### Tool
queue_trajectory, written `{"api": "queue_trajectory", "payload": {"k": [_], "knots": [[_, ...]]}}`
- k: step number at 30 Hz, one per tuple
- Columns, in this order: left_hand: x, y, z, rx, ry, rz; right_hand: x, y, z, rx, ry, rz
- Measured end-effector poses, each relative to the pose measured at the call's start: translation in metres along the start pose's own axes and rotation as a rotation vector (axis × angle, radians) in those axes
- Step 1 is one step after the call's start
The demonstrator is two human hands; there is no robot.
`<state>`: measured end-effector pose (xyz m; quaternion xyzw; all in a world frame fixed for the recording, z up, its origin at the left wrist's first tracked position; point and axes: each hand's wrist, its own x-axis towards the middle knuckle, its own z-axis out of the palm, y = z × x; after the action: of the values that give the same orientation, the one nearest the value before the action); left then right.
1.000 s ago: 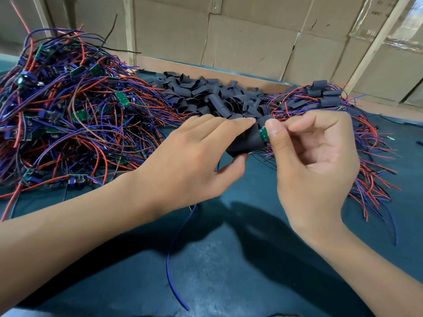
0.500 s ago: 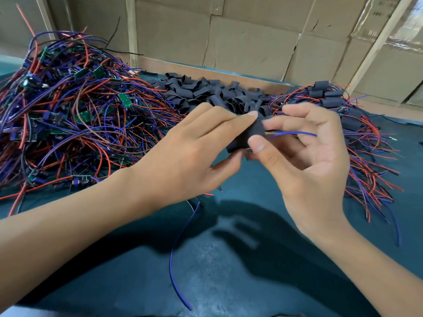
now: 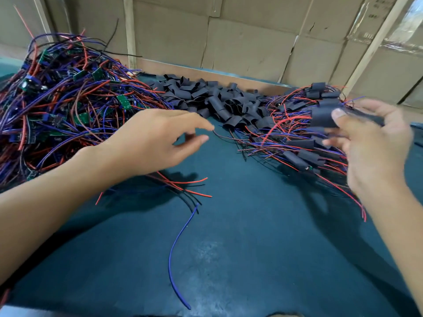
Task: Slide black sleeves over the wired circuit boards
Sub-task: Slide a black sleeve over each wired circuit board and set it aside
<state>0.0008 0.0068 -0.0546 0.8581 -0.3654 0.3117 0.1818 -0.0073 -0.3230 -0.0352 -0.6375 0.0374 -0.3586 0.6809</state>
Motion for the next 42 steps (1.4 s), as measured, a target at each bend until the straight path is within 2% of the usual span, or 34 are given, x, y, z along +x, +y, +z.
{"api": "queue_trajectory", "payload": {"k": [4, 6, 10, 12, 15, 18, 20, 23, 26, 30, 35, 42], "knots": [[0.0, -0.016, -0.003, -0.044, -0.365, -0.012, 0.025, 0.02, -0.023, -0.333, 0.026, 0.194], [-0.001, -0.018, -0.004, -0.127, -0.528, -0.022, 0.029, 0.021, -0.028, -0.456, 0.028, 0.203], [-0.001, -0.016, -0.01, -0.263, -0.667, -0.094, 0.023, 0.012, -0.031, -0.814, -0.006, 0.065], [0.001, -0.014, -0.013, -0.306, -0.733, -0.137, 0.018, 0.009, -0.029, -0.971, 0.012, -0.076], [0.004, -0.012, -0.014, -0.286, -0.804, -0.187, 0.002, 0.003, -0.016, -0.845, -0.005, -0.322], [0.004, -0.009, -0.011, -0.218, -0.771, -0.174, -0.025, 0.001, 0.006, -0.672, -0.185, -0.477], [0.003, -0.006, -0.005, -0.198, -0.677, -0.118, -0.046, 0.004, 0.021, -0.623, -0.412, -0.524], [0.002, 0.001, 0.004, -0.242, -0.568, -0.054, -0.071, 0.011, 0.035, -0.633, -0.761, -0.529], [0.001, 0.009, 0.011, -0.265, -0.455, -0.003, -0.081, 0.016, 0.039, -0.666, -0.9, -0.493], [0.001, 0.017, 0.016, -0.33, -0.315, -0.039, -0.075, 0.018, 0.036, -0.537, -0.906, -0.352], [0.0, 0.008, 0.014, -0.254, -0.35, -0.05, -0.062, 0.019, 0.033, -0.458, -0.766, -0.26], [0.0, -0.005, 0.012, -0.196, -0.361, -0.12, -0.043, 0.019, 0.023, -0.518, -0.658, -0.235]]}}
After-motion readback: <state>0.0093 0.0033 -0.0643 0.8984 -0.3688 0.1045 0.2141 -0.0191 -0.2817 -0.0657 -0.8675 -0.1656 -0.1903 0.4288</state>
